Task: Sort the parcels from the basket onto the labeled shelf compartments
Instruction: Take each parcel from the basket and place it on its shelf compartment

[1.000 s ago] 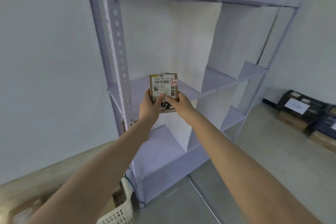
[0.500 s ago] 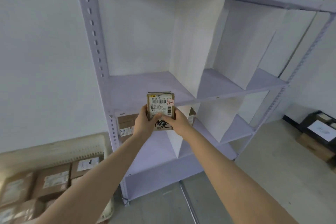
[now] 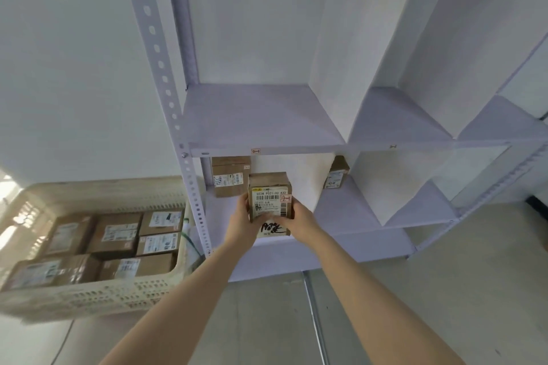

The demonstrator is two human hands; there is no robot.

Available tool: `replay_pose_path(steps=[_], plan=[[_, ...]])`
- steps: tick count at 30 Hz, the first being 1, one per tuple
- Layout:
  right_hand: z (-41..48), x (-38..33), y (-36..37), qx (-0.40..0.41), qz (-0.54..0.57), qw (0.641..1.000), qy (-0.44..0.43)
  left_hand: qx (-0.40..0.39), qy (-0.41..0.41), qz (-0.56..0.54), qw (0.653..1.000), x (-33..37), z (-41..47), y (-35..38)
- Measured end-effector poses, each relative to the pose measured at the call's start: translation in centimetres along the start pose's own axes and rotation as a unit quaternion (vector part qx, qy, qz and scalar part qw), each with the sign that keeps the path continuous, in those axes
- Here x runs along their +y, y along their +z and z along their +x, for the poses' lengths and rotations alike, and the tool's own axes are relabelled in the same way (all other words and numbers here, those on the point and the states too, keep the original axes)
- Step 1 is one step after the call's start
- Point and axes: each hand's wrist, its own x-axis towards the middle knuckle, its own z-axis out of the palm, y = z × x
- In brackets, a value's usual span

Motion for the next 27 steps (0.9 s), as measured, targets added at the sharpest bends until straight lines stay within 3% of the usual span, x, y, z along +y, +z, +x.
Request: replay_pose_path(steps=[9, 20, 27], plan=[[6.5, 7.6, 3.4, 0.008, -0.008, 1.0, 0.017, -0.017, -0.029, 0.037, 0.999, -7.2, 6.0, 3.0], [19.5, 24.0, 8.8, 0.016, -0.004, 0.999, -0.028, 0.011, 0.014, 0.061, 0.998, -23.7, 17.1, 10.5], [25.7, 29.2, 10.9, 0.044, -0.007, 0.995, -0.089, 0.049, 0.092, 0.039, 0.994, -29.9, 22.4, 12.4]])
